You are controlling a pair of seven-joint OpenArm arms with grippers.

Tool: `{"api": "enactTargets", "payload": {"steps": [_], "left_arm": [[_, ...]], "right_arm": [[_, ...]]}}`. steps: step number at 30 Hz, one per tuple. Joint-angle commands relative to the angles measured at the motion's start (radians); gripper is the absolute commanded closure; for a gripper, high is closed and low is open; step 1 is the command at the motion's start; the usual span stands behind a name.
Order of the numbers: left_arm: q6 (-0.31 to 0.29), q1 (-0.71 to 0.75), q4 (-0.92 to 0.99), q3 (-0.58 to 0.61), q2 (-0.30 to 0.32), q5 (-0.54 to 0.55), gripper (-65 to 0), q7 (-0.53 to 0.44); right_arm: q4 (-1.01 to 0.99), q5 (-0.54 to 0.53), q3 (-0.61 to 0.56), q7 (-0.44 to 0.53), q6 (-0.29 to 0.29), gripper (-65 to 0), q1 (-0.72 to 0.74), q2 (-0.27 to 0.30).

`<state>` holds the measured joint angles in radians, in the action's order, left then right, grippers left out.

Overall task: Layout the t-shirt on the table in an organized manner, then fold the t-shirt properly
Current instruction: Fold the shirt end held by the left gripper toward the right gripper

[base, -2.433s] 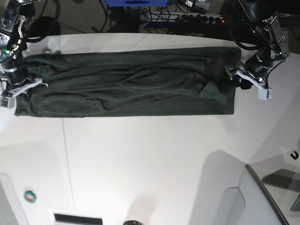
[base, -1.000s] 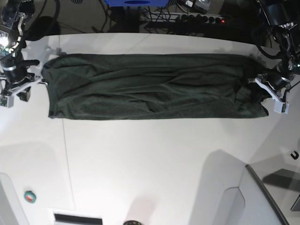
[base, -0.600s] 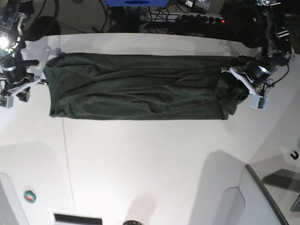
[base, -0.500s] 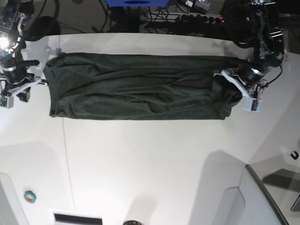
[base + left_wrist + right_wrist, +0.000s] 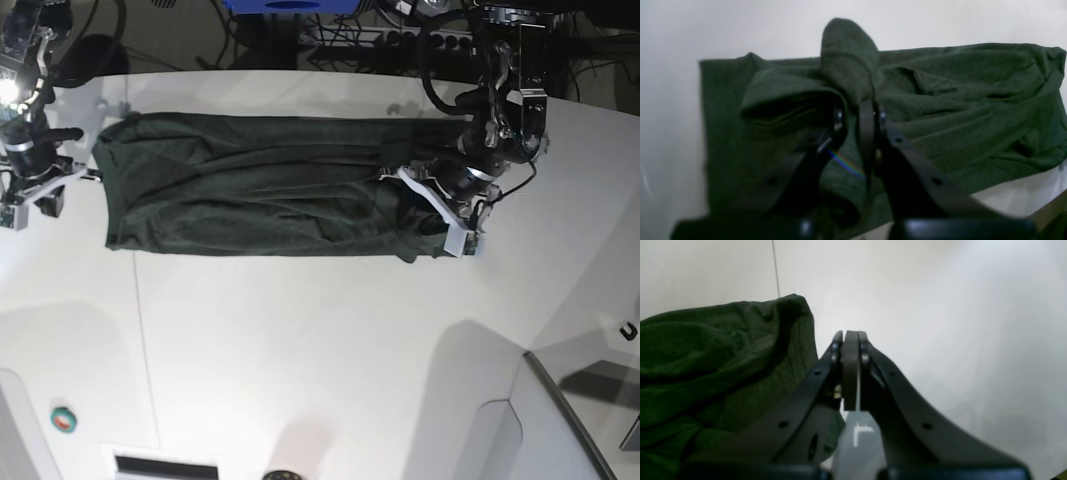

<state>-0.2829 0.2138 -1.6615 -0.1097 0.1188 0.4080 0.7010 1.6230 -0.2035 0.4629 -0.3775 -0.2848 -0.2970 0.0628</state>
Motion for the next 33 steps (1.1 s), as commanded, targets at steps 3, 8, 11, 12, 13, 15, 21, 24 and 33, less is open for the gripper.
{"api": "enactTargets", "payload": {"steps": [3,8,11,12,13,15,21,24,33], "left_arm": [[0.001,-0.037,0.031,0.026,-0.011,0.010,0.0,-0.020],[0.003,-0.063,0.085,0.081,-0.018,0.010,0.0,-0.020],[0.003,-0.064,0.080,0.103,-0.018,0.010,0.0,-0.020],[0.003,-0.066,0.079,0.109,-0.020,0.010,0.0,-0.020],[0.003,-0.069,0.077,0.112,-0.020,0.010,0.0,-0.020],[0.004,-0.081,0.083,0.117,-0.032,0.010,0.0,-0.020],[0.060,-0.101,0.085,0.132,-0.055,0.012,0.0,-0.020],[0.076,-0.118,0.087,0.183,-0.058,0.012,0.0,-0.020],[0.104,-0.161,0.172,0.268,-0.061,0.015,0.0,-0.022]], "right_arm": [[0.016,-0.009,0.007,0.024,0.000,0.0,0.005,0.012],[0.016,-0.009,0.007,0.024,0.000,0.0,0.005,0.012],[0.016,-0.009,0.007,0.024,0.000,0.0,0.005,0.012],[0.016,-0.009,0.007,0.024,0.000,0.0,0.005,0.012],[0.016,-0.009,0.007,0.024,0.000,0.0,0.005,0.012],[0.016,-0.009,0.007,0.024,0.000,0.0,0.005,0.012],[0.016,-0.009,0.007,0.024,0.000,0.0,0.005,0.012],[0.016,-0.009,0.007,0.024,0.000,0.0,0.005,0.012],[0.016,-0.009,0.007,0.024,0.000,0.0,0.005,0.012]]}}
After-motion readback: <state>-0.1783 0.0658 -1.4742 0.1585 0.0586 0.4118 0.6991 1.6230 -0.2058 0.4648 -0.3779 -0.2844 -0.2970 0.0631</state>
